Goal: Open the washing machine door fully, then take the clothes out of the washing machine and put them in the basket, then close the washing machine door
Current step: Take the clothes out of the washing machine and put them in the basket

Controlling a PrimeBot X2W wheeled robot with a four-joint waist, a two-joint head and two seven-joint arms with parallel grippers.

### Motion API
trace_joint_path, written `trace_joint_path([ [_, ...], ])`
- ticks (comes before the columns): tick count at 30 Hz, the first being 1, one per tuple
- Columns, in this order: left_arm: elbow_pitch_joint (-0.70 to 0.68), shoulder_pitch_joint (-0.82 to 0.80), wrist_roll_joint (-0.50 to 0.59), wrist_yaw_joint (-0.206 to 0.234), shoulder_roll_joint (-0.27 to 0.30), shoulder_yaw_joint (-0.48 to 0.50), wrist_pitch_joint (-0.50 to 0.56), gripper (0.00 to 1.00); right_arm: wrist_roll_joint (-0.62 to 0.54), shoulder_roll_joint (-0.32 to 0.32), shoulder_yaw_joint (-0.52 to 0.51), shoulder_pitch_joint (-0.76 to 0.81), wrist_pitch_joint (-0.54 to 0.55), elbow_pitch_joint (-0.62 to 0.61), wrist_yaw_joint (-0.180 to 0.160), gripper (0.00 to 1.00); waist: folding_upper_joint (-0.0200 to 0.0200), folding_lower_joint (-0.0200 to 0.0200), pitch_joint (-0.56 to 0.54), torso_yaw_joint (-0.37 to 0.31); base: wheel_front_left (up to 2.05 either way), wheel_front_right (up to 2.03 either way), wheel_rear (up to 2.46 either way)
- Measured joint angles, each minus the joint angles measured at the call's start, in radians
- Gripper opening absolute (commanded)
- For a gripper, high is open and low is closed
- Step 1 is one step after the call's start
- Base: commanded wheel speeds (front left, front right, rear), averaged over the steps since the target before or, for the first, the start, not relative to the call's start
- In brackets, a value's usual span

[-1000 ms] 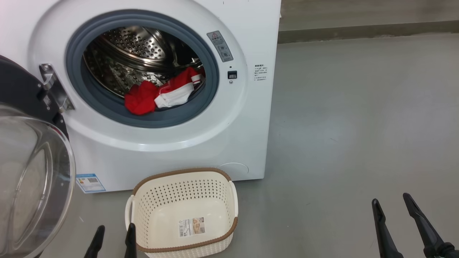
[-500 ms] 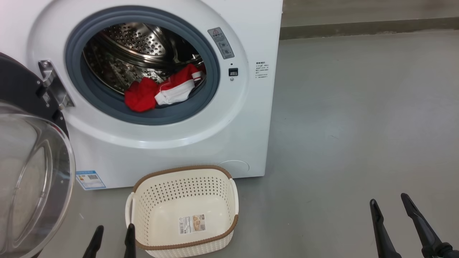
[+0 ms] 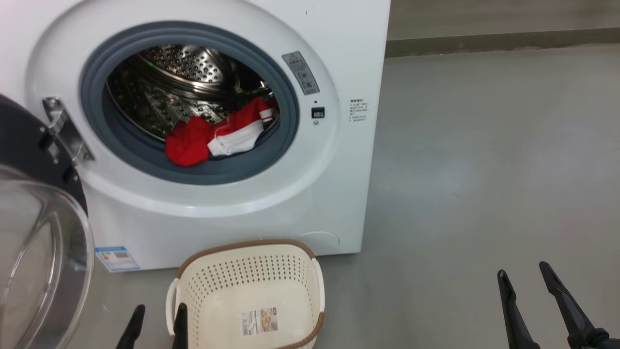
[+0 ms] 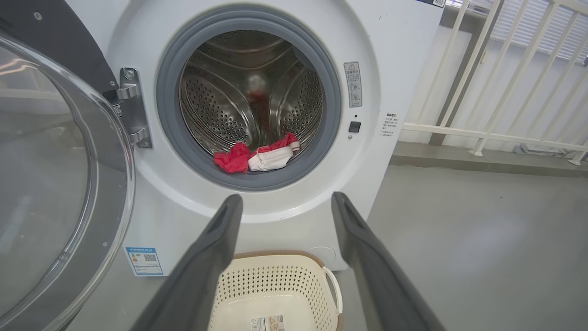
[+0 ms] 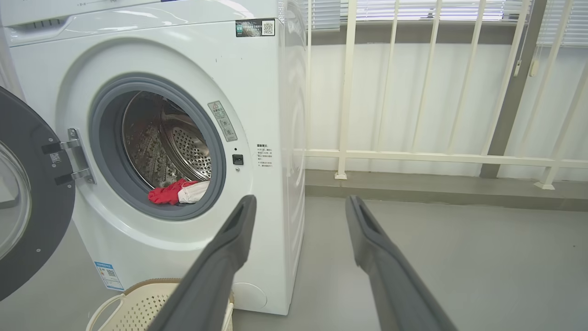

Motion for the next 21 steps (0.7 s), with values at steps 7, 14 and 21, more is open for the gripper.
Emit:
trace_joint_path([
  [7,-0.008,-0.001,0.0,0.0,0.003,-0.001,0.0,1.0,0.0,0.0,0.003,0.0,0.0,0.0,0.0,1.0,0.0,0.0001,0.003,0.001,1.28,-1.28,0.0],
  [14,-0.013,-0.004,0.008,-0.001,0.007,-0.013,-0.002,1.0,0.0,0.0,0.003,-0.001,0.0,0.0,0.0,1.0,0.0,0.0,0.006,0.001,0.34,-0.34,0.0],
  [21,-0.013,-0.004,0.015,0.001,0.007,-0.019,-0.002,1.0,0.0,0.0,0.004,-0.001,0.0,0.0,0.0,1.0,0.0,0.0,0.011,0.003,0.0,0.0,0.0],
])
